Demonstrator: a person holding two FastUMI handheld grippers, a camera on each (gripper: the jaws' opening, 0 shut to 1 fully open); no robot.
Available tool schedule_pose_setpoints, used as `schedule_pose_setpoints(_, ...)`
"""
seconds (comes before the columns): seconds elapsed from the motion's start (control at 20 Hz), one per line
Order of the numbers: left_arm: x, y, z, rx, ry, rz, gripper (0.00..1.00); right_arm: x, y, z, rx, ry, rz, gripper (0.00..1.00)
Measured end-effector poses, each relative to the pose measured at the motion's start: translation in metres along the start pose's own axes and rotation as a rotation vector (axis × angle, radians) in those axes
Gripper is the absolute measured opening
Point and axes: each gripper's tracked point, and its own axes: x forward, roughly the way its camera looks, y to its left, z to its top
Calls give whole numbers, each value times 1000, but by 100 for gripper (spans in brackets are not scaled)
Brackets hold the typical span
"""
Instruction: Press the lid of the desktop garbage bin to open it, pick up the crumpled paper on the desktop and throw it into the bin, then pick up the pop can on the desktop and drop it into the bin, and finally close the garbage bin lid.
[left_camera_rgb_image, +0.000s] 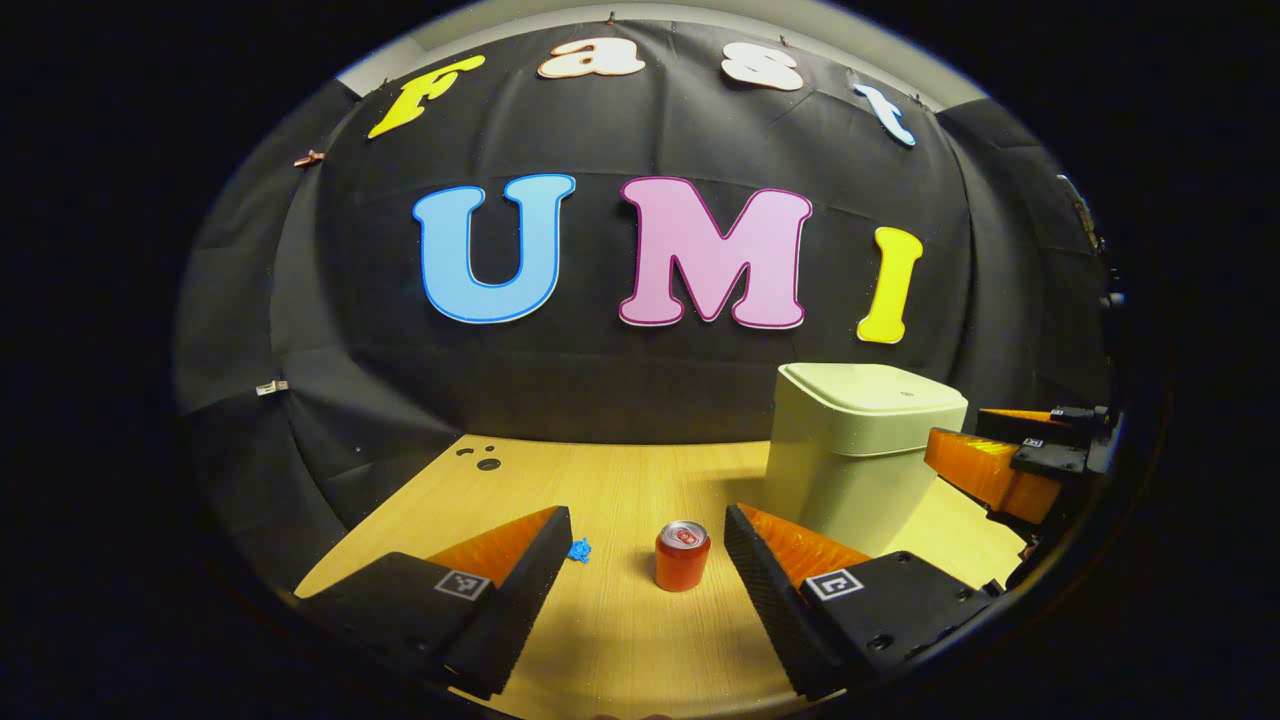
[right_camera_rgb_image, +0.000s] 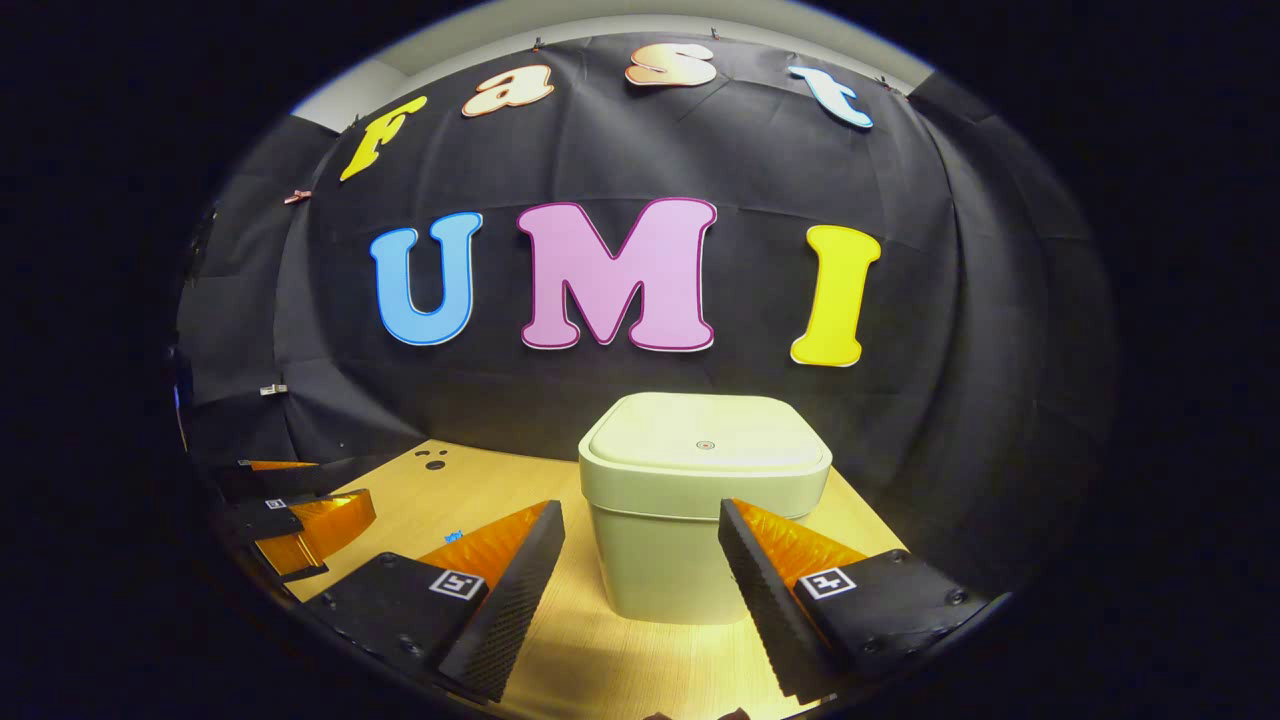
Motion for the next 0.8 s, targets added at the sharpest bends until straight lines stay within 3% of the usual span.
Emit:
schedule_pose_setpoints(0.7,-5,1,-10,20,30,-13,99,-1,7,-4,-6,17,-2,98)
schedule_pose_setpoints(0.8,-5,1,-11,10,30,-5,98,-1,9,-2,-19,9,2,89)
